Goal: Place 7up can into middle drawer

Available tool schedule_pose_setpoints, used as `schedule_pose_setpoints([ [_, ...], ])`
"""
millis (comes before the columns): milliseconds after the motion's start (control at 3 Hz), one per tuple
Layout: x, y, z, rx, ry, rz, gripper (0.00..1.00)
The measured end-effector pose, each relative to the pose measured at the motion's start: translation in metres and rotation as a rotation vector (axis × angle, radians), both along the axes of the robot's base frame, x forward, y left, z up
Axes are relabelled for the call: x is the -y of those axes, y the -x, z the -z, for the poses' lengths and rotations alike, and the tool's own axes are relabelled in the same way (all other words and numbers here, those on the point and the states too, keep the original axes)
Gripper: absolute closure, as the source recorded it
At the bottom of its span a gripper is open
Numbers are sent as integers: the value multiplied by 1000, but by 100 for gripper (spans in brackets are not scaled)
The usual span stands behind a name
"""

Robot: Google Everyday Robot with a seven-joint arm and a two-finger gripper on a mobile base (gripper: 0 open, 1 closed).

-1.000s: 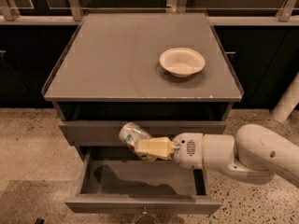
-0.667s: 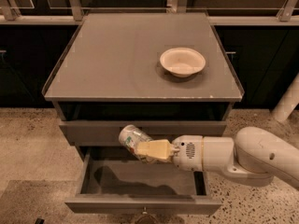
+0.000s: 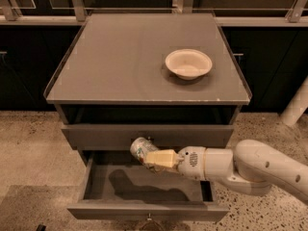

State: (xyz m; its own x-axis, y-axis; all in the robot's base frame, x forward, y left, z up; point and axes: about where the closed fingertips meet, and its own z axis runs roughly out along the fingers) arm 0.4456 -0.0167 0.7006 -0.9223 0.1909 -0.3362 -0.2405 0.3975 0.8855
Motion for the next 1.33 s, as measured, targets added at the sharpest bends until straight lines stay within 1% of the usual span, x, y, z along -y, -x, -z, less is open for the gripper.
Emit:
schedule_pose_setpoints([
  [333, 13, -12, 76, -112, -52, 53, 100],
  [667, 19, -21, 130, -192, -81, 96, 100],
  [1000, 21, -30, 166, -247, -86, 124, 100],
  [1333, 19, -41, 191, -281, -61, 145, 100],
])
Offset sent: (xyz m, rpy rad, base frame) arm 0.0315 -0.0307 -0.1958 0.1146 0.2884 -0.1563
